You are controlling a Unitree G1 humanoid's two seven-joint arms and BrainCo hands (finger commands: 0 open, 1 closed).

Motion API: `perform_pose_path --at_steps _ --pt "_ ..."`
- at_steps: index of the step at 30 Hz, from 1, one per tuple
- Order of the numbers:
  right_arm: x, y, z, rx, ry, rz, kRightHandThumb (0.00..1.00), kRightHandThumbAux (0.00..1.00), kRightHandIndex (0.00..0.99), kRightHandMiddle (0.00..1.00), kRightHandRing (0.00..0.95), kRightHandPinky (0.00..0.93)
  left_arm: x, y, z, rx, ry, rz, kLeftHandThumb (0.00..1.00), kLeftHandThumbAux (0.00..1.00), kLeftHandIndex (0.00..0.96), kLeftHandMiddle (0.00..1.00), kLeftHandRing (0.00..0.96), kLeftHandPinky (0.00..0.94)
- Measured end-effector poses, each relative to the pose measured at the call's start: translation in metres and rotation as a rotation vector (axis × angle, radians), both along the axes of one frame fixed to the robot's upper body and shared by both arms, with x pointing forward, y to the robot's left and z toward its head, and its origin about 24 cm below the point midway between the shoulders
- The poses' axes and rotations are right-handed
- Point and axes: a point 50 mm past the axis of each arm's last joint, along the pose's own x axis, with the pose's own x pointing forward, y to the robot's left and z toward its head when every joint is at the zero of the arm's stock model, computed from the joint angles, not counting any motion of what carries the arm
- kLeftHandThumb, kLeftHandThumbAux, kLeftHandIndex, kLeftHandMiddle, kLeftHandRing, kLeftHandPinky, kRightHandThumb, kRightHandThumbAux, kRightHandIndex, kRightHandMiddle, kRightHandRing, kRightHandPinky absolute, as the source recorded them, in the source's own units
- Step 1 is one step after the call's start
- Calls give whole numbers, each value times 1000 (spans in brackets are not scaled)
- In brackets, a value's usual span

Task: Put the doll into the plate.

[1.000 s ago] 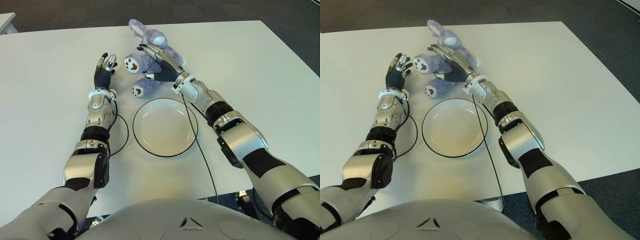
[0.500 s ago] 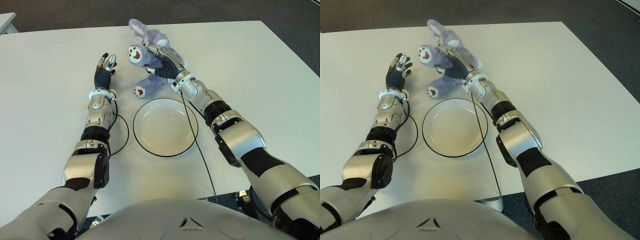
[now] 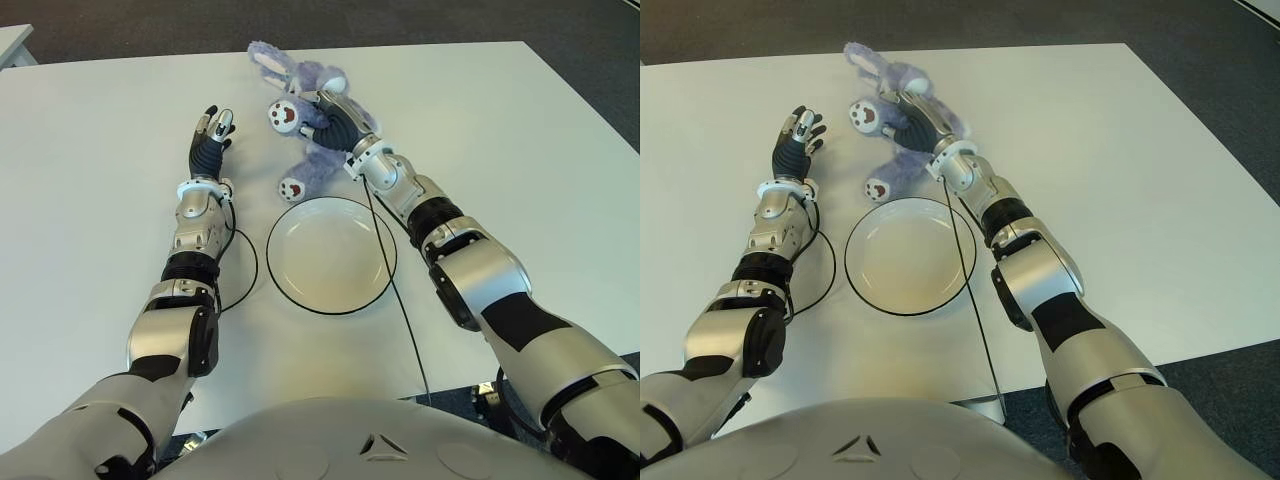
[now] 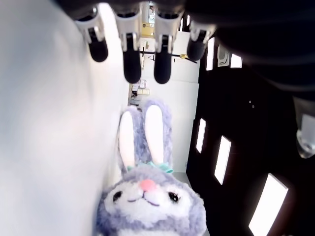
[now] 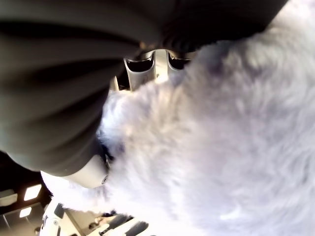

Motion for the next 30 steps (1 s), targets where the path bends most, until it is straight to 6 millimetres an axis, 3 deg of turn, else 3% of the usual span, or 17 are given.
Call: perform_pose_path --at_steps 14,30 --pt "3 -4 0 4 11 -46 716 704 442 808 806 814 0 0 0 0 2 0 0 414 6 172 153 58" --pt "5 -5 0 -41 -50 -113 724 704 442 826 835 848 0 0 0 0 2 1 0 417 0 171 152 50"
